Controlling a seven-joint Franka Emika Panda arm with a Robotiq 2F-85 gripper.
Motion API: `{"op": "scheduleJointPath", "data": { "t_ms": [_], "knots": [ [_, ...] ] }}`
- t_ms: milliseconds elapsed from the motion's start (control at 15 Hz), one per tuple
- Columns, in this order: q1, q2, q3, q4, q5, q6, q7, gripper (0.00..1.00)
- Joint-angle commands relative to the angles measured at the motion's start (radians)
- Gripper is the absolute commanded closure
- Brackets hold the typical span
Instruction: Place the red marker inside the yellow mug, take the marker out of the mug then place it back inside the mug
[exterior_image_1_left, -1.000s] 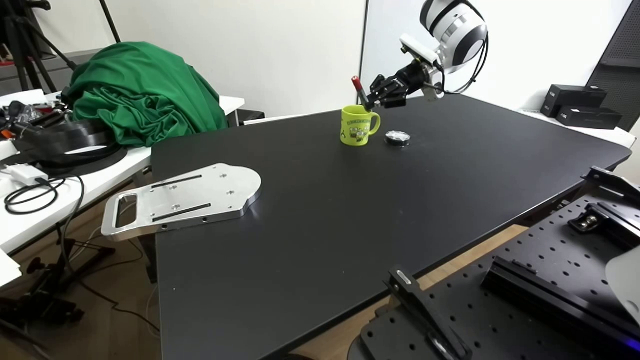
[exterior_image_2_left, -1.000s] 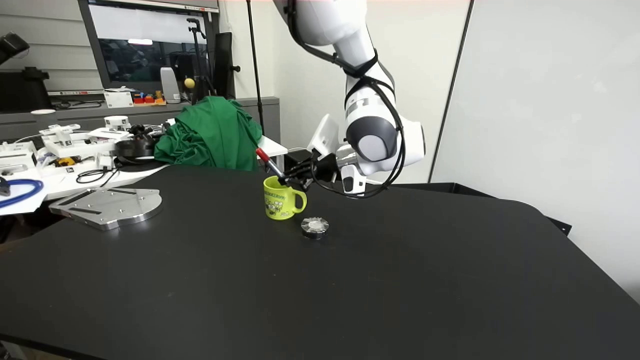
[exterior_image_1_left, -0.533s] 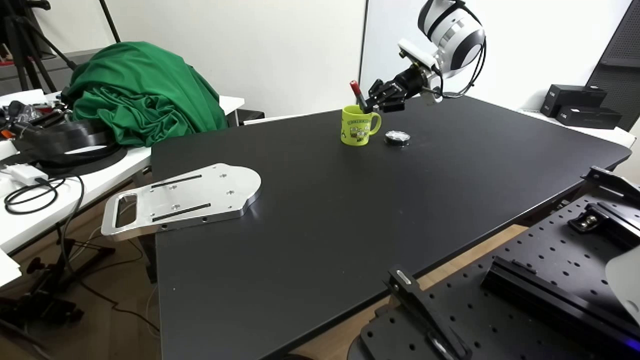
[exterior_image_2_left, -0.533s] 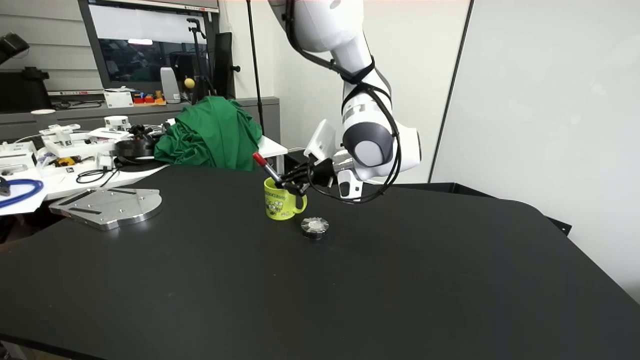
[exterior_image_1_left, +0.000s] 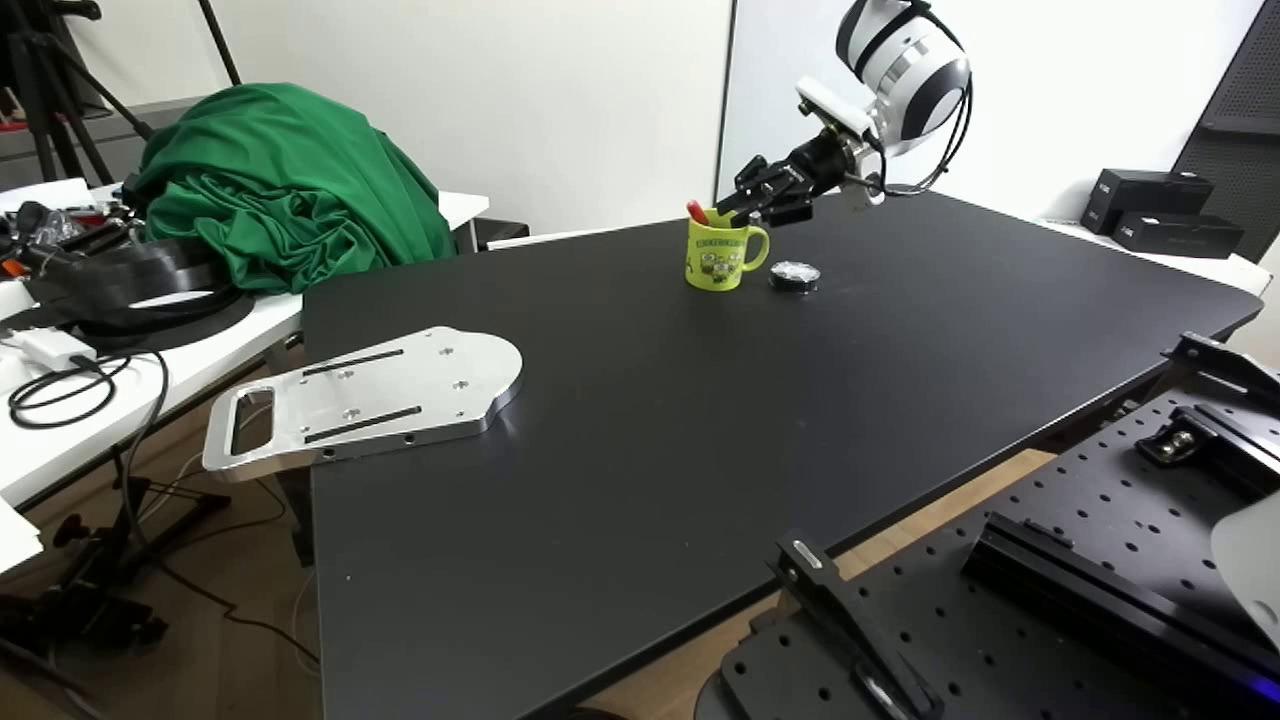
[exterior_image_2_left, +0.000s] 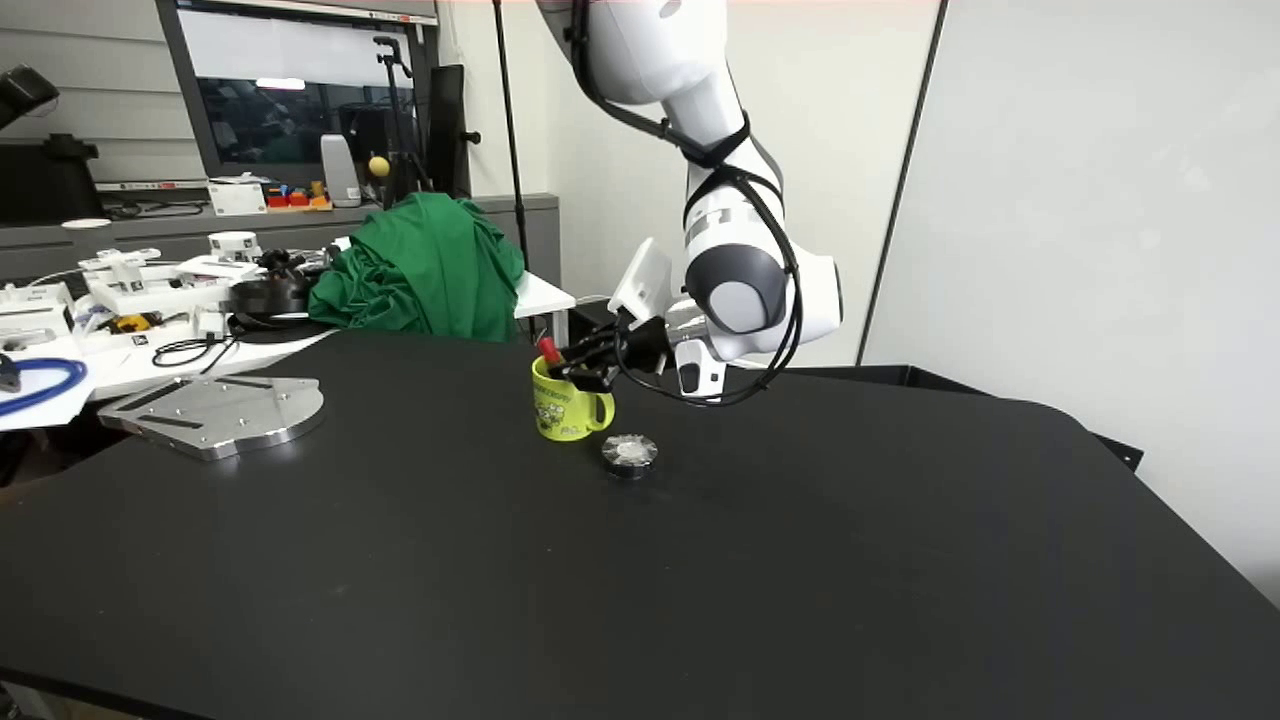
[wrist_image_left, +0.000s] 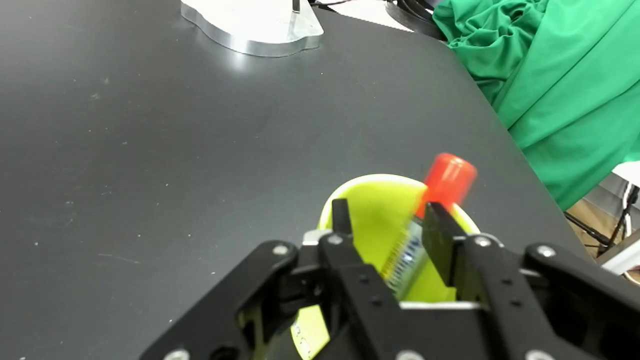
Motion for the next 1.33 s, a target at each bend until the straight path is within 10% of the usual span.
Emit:
{"op": "scheduleJointPath", "data": {
  "t_ms": [0, 333, 933, 1267],
  "knots": [
    [-0.006, -0.002, 0.001, -0.022, 0.030, 0.002, -0.012, 0.27],
    [0.002, -0.023, 0.007, -0.022, 0.035, -0.006, -0.041, 0.00],
    [0.058, -0.125, 0.016, 0.002, -0.026, -0.081, -0.080, 0.00],
    [0.126, -0.163, -0.004, 0.066, -0.278, -0.151, -0.091, 0.00]
  ]
}}
